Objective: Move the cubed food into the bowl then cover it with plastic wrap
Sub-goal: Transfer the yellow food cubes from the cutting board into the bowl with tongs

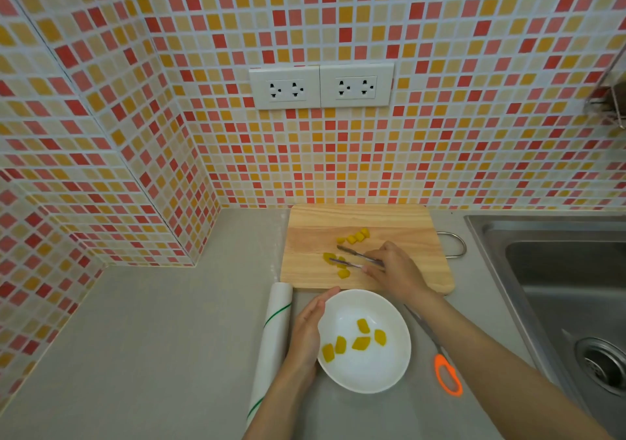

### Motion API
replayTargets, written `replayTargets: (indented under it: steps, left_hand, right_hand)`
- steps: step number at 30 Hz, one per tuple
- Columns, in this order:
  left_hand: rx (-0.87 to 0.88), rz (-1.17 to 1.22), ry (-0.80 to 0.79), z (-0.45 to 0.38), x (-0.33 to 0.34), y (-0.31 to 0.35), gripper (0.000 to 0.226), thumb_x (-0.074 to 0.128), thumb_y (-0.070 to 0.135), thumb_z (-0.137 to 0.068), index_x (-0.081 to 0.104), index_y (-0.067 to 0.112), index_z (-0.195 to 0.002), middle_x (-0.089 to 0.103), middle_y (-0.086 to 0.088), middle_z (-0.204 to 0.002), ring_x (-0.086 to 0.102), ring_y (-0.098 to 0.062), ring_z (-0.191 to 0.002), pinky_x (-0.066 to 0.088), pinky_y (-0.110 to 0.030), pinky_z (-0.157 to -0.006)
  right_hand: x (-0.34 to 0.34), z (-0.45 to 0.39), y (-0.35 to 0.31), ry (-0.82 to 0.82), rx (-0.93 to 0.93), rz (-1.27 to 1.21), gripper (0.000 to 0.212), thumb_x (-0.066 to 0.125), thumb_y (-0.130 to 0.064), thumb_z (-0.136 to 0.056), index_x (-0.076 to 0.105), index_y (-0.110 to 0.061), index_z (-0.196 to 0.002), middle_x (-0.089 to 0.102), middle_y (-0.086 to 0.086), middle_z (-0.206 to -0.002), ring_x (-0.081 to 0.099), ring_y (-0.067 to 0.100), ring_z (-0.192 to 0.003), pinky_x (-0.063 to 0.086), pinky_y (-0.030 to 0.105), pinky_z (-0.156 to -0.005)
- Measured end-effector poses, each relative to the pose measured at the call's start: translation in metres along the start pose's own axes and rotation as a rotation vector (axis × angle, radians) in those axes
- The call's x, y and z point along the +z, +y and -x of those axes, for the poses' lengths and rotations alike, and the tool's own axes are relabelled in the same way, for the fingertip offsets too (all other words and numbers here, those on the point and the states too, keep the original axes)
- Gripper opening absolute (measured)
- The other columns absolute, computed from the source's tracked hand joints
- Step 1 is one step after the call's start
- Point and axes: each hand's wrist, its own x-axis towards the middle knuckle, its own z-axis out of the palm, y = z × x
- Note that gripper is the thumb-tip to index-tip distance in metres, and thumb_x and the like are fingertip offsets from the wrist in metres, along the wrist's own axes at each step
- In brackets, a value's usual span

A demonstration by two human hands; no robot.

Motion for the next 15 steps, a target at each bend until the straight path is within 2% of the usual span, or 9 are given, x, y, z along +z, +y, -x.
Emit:
replayTargets:
  steps: [7,12,15]
  left_hand:
    - [-0.006,0.009,0.000,-0.002,-0.001,-0.002,0.030,0.046,0.018,-0.096,0.075,0.024,-0.097,0.076,0.004,-0.102,0.071,-0.016,-0.095,0.055,-0.033,-0.084]
    - [0.015,0.015,0.001,-0.002,0.001,0.000,0.029,0.046,0.015,-0.095,0.075,0.023,-0.096,0.076,0.004,-0.099,0.071,-0.016,-0.093,0.053,-0.035,-0.087]
    - [0.019,0.026,0.015,-0.002,0.002,0.000,0.031,0.048,0.015,-0.095,0.077,0.024,-0.091,0.076,0.004,-0.100,0.068,-0.020,-0.098,0.052,-0.039,-0.091]
  right_hand:
    - [0.018,-0.004,-0.004,0.044,-0.009,0.001,0.023,0.057,-0.027,-0.089,0.070,-0.022,-0.107,0.058,0.006,-0.092,0.058,0.025,-0.091,0.047,0.037,-0.071]
    - [0.004,0.014,-0.004,0.103,-0.048,-0.092,0.022,0.059,-0.023,-0.089,0.071,-0.018,-0.106,0.057,0.004,-0.083,0.059,0.025,-0.081,0.048,0.040,-0.068]
    - [-0.009,0.035,-0.005,0.169,-0.088,-0.158,0.021,0.062,-0.019,-0.086,0.072,-0.014,-0.104,0.061,0.005,-0.084,0.061,0.025,-0.078,0.050,0.042,-0.067]
